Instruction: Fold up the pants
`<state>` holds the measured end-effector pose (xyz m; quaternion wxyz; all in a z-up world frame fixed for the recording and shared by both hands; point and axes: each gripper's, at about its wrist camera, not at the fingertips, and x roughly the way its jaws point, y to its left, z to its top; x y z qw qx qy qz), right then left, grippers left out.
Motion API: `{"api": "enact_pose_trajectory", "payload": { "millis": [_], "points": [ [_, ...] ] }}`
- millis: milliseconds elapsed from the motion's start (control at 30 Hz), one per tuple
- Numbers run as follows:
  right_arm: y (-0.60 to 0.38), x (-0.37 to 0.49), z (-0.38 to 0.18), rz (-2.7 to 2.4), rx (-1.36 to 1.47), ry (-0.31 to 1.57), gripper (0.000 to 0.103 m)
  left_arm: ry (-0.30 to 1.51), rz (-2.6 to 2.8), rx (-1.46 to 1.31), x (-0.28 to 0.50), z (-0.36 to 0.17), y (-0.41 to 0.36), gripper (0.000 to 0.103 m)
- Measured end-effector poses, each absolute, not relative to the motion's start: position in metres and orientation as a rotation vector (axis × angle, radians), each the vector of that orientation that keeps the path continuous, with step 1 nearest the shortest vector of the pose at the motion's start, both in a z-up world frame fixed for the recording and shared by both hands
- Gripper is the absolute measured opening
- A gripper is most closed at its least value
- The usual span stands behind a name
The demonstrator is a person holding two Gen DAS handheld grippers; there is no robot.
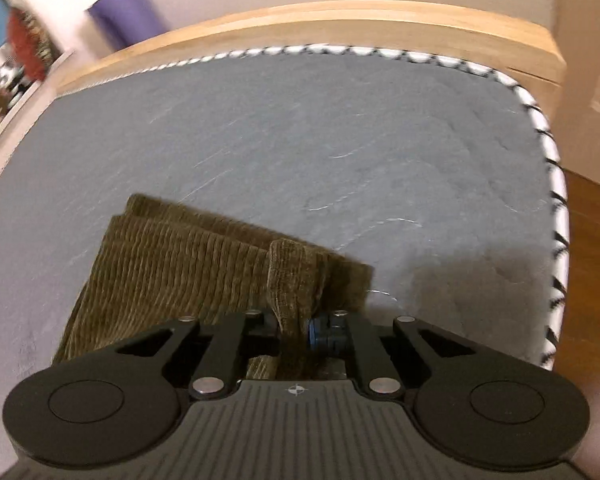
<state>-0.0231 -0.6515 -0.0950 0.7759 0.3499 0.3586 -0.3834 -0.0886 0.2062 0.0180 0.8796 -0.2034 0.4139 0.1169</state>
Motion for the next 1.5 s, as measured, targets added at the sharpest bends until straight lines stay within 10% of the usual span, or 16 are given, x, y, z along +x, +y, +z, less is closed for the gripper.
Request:
{"api": "enact_pose_trajectory", "payload": {
  "millis": [133,333,867,933,1133,1400,1500],
  "points": [
    [-0.638,-0.029,-0.076,-1.049,0.642,0.742,0.036,0.874,0.166,-0.333,-0.075,0.015,0.175,0.055],
    [-0.626,-0.015,-0.049,-0.723,0.52,0.479,0.043,0.898,0.073,-0.241,-0.046,0.002,0.126,0.055],
    [-0.603,0.112,-0.111,-0.459,0.442,0.662,0.053,0.96,0.096,-0.192,-0.014,-0.02,0.114,0.055],
    [-0.591,0.126,-0.114,-0.505,0.357,0.687,0.052,0.964,0.099,-0.189,-0.012,-0.022,0.116,0.055],
    [-0.57,0.14,-0.112,-0.67,0.212,0.687,0.006,0.962,0.095,-0.184,-0.005,-0.023,0.115,0.055],
    [-0.569,0.142,-0.089,-0.561,0.215,0.457,0.005,0.917,0.031,-0.124,0.005,-0.027,0.103,0.054],
    [-0.579,0.149,-0.108,-0.589,0.223,0.574,0.01,0.919,0.009,-0.105,0.011,-0.038,0.104,0.035]
  ]
}}
